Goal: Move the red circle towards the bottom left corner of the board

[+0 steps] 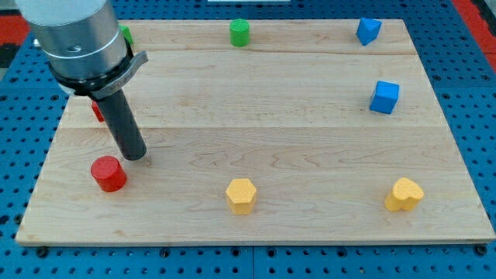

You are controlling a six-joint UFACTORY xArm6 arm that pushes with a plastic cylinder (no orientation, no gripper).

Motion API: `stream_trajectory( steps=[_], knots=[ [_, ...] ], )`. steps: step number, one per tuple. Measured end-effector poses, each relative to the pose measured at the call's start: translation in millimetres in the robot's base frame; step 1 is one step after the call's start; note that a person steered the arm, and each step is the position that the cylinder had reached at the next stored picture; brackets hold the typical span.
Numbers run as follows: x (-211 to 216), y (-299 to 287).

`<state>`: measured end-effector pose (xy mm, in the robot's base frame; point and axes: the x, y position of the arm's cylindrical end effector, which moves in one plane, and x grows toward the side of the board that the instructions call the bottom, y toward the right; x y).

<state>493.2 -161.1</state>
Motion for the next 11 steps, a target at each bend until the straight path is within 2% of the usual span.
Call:
stream_trajectory(
  steps=[3,5,6,10,11],
  knots=[
    [8,2],
    [40,-19],
    [42,-25],
    [41,-42],
    [12,-12]
  ],
)
